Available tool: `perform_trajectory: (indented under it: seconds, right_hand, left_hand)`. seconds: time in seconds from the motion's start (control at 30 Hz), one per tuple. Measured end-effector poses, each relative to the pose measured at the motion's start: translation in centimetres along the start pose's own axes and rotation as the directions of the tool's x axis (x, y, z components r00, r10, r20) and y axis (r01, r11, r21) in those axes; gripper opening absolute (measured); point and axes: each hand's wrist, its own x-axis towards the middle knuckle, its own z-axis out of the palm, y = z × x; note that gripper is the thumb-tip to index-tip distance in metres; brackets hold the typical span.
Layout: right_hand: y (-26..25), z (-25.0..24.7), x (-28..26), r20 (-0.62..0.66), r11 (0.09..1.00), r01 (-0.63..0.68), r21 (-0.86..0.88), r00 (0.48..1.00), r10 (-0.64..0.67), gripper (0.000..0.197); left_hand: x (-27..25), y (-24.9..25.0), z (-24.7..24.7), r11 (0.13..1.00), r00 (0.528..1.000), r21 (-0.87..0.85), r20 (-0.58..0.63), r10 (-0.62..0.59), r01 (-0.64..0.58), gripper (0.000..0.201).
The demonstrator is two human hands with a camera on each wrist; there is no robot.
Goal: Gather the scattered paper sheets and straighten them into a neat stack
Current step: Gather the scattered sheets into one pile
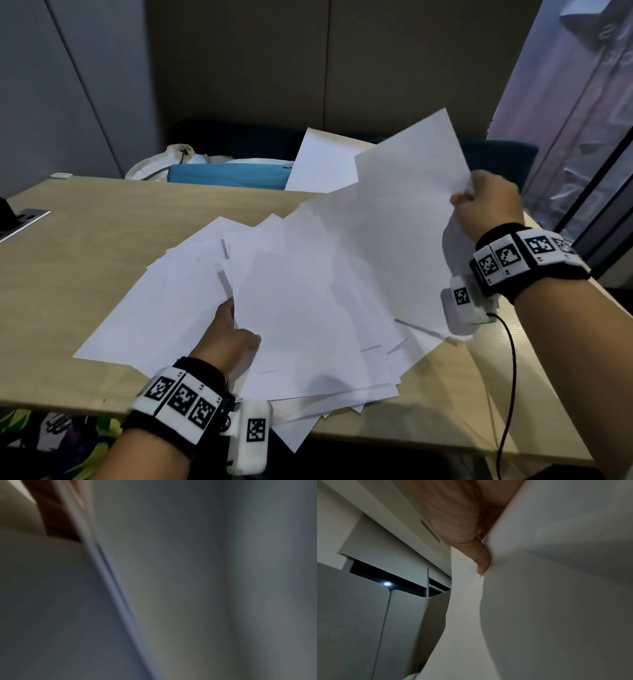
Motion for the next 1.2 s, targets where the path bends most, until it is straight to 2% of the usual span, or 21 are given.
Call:
perform_trajectory:
  seconds: [0.13, 0.2, 0.27, 0.33, 0.43, 0.5, 0.53, 0.6, 0.63, 0.7, 0.77, 0.87, 0.9, 0.93, 1.03, 1.13, 1.2]
  right_hand:
    - [-2.1, -3.2, 0.0, -0.191, 0.998, 0.036, 0.043, 0.981, -0.027, 0.024]
    - [-3.1, -4.8, -0.2, -0.275, 0.994, 0.051, 0.093, 0.961, -0.023, 0.024]
    - [-3.8, -5.9, -0.2, -0.354, 0.969, 0.112, 0.219, 0.935, -0.028, 0.025]
    - [-4.3, -6.3, 0.2, -0.414, 0.920, 0.173, 0.352, 0.910, -0.013, 0.029]
    - [-4.6, -5.9, -0.3, -0.420, 0.847, 0.188, 0.497, 0.906, 0.046, 0.030]
    - [-4.8, -4.6, -1.7, -0.352, 0.792, 0.149, 0.592, 0.932, 0.088, 0.020]
    - [-4.8, -3.7, -2.6, -0.303, 0.756, 0.125, 0.643, 0.948, 0.101, 0.018]
    - [-4.3, -0.9, -4.5, -0.158, 0.695, 0.020, 0.719, 0.978, 0.136, 0.025]
    - [-4.0, 0.5, -5.6, -0.075, 0.680, -0.046, 0.732, 0.986, 0.148, 0.030]
    - [-3.1, 3.4, -7.5, 0.072, 0.654, -0.156, 0.740, 0.986, 0.153, 0.038]
    - [-2.4, 5.6, -9.2, 0.210, 0.616, -0.263, 0.743, 0.965, 0.159, 0.044]
    - [-1.6, 7.7, -11.1, 0.398, 0.608, -0.417, 0.675, 0.900, 0.176, 0.038]
    - [-1.4, 8.2, -11.3, 0.435, 0.596, -0.454, 0.663, 0.881, 0.187, 0.026]
    - [-1.5, 8.0, -11.7, 0.462, 0.588, -0.479, 0.652, 0.866, 0.192, 0.012]
    - [-0.7, 8.2, -11.2, 0.481, 0.601, -0.514, 0.612, 0.845, 0.233, 0.037]
    - [0.6, 8.6, -10.0, 0.449, 0.651, -0.494, 0.577, 0.857, 0.252, 0.030]
    - [1.4, 8.6, -8.9, 0.494, 0.711, -0.520, 0.474, 0.825, 0.273, 0.028]
  left_hand:
    - [-0.6, 0.5, 0.1, 1.000, 1.000, -0.011, 0.002, 0.007, -0.007, 0.093]
    - [-0.9, 0.7, 0.1, 0.999, 0.999, -0.026, 0.029, 0.039, -0.039, 0.097]
    - [-1.0, 1.0, 0.3, 0.999, 0.998, 0.001, 0.040, 0.048, -0.048, 0.088]
    - [-1.0, 0.9, 0.5, 1.000, 0.999, -0.008, 0.040, 0.014, -0.013, 0.069]
    - [-1.4, 1.1, 0.9, 0.998, 0.998, -0.036, 0.018, -0.054, 0.055, 0.043]
    - [-1.8, 1.8, 1.2, 0.998, 0.999, -0.049, -0.010, -0.051, 0.050, 0.026]
    - [-2.1, 2.2, 1.2, 0.998, 0.999, -0.036, -0.005, -0.042, 0.042, 0.031]
    - [-2.4, 2.8, 1.0, 0.996, 0.997, -0.046, 0.012, -0.071, 0.072, 0.063]
    - [-2.4, 2.8, 0.9, 0.992, 0.996, -0.092, 0.032, -0.082, 0.085, 0.074]
    - [-2.0, 2.6, 0.7, 0.964, 0.994, -0.249, 0.070, -0.082, 0.098, 0.082]
    - [-1.4, 2.3, 0.6, 0.940, 0.992, -0.317, 0.062, -0.110, 0.124, 0.077]
    - [-1.6, 2.3, 1.0, 0.977, 0.996, -0.197, 0.028, -0.079, 0.083, 0.041]
    - [-1.6, 2.2, 1.1, 0.983, 0.998, -0.172, 0.008, -0.063, 0.063, 0.027]
    - [-1.7, 2.0, 1.2, 0.986, 0.998, -0.161, -0.006, -0.056, 0.054, 0.023]
    - [-1.6, 1.3, 1.0, 0.992, 0.998, -0.123, -0.047, -0.042, 0.036, 0.023]
    - [-1.4, 1.3, 0.8, 0.996, 0.998, -0.092, -0.061, -0.019, 0.013, 0.024]
    - [-1.6, 1.6, 0.6, 0.997, 0.999, -0.076, -0.053, -0.004, 0.000, 0.023]
